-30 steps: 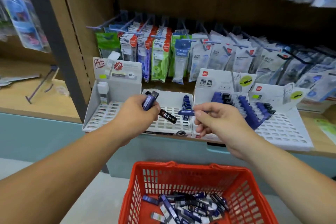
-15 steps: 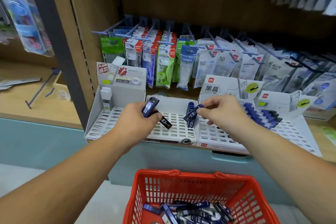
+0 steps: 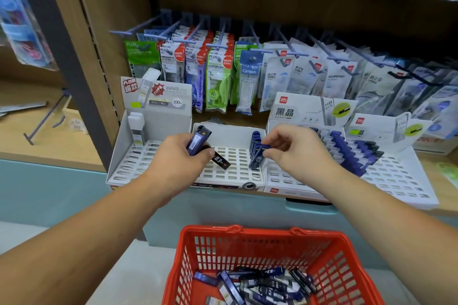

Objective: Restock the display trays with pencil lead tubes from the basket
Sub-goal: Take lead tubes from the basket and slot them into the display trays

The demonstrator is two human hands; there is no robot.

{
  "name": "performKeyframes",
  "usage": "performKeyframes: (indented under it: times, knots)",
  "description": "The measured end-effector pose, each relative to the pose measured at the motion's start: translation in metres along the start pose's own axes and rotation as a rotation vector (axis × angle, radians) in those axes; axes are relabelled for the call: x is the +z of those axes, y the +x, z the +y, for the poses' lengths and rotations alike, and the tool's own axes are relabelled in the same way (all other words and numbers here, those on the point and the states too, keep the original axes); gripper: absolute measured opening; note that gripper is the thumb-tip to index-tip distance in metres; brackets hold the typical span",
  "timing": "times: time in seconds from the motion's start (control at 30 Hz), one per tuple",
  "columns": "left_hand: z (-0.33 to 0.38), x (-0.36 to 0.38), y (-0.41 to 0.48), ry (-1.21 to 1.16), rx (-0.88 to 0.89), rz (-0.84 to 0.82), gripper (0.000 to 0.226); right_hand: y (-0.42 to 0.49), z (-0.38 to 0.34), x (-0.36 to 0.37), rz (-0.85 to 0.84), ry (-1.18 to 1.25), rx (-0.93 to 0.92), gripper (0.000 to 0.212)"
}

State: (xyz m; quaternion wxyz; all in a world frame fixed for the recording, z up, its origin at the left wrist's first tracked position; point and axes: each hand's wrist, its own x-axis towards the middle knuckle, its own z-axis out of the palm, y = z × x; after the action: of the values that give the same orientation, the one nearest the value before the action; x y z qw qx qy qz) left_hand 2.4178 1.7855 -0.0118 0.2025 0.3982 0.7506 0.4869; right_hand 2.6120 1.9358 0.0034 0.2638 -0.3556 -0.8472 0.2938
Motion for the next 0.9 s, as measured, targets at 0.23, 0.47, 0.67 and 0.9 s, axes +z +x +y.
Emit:
performKeyframes:
  times: [0.23,0.47,0.67,0.9]
  knots:
    - [-0.006,-0.001,0.000,-0.017,-0.010,0.005,0.011,-0.002,0.007,0.001,-0.018,-0.073,0.024,0.029]
    - [-0.004,-0.016,0.002,-0.019,0.007,0.042,0.010,-0.001,0.004,0.007,-0.043,-0.192,-0.055,0.017]
    - [-0.006,-0.042,0.003,-0.040,0.004,0.013,0.010,-0.003,-0.003,0.015,-0.049,-0.332,-0.110,0.017]
    - [-0.008,-0.050,-0.005,0.052,0.034,-0.009,0.004,-0.006,-0.005,0.016,-0.014,-0.358,-0.019,0.011]
